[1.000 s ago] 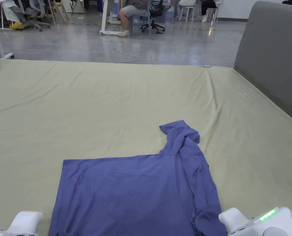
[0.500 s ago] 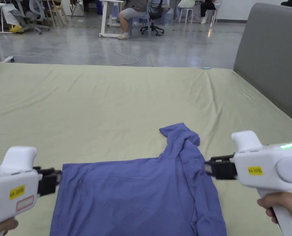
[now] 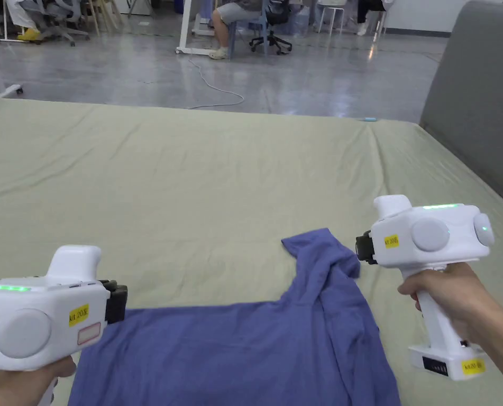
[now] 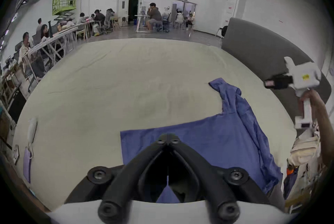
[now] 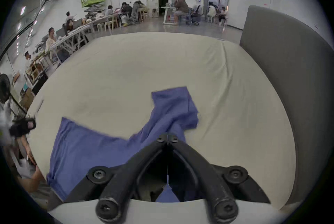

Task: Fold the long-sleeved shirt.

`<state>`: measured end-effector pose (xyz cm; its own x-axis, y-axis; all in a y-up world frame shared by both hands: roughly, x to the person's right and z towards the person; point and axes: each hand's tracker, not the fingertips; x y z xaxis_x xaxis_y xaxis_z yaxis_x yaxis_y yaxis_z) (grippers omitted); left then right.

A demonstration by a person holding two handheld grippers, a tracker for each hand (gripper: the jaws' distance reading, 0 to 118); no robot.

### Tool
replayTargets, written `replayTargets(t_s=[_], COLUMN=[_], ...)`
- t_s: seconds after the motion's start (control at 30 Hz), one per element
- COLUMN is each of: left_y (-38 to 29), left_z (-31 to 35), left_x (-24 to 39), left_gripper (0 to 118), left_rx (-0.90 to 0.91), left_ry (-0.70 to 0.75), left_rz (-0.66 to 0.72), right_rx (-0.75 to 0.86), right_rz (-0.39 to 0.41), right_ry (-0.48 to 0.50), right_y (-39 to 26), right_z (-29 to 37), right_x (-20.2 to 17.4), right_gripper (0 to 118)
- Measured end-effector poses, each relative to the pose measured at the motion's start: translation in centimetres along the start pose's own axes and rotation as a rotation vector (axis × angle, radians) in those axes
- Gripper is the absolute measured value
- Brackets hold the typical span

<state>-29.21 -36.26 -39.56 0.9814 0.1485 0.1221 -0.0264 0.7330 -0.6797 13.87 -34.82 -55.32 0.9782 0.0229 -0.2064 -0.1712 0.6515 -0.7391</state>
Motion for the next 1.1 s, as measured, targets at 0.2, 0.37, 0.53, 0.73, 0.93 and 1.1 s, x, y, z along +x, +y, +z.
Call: replayTargets(t_s=[0.2,0.37,0.53,0.73,0.93,1.1], left_y=[0.7,-0.5,-1.7,-2.3,-2.5,-2.3], left_z=[-3.3,-3.9,-3.7,-3.3,-2.5,-0.5], left_x=[-0.7,-1.2,-2.2,-2.6,-1.8,-0.6], left_gripper=[0,0,0,0,0,0], left_rx=[-0.005,-0.035,-0.057,-0.081,-0.076,-0.057], left_ry=[0.016,0.039,0.047,0.073,0.051,0.004], left_rz=[0.01,0.016,0.051,0.011,0.03,-0.005], right_rx=[-0.05,-0.205,-0.308,-0.287,-0.158,0.022], right_rz=[-0.076,-0.131,-0.093,-0.146,-0.117,-0.117], right_ry=[-0.005,-0.041,-0.127,-0.075,-0.1,0.012], right_y=[8.3,9.3,7.7,6.5,8.1,7.0], right_z=[-12.3,-21.2,-26.3,-26.1,-20.3,-8.2], right_x=[0.8,1.0,0.4,0.4,0.4,0.8], right_gripper=[79,107,106,69,2,2])
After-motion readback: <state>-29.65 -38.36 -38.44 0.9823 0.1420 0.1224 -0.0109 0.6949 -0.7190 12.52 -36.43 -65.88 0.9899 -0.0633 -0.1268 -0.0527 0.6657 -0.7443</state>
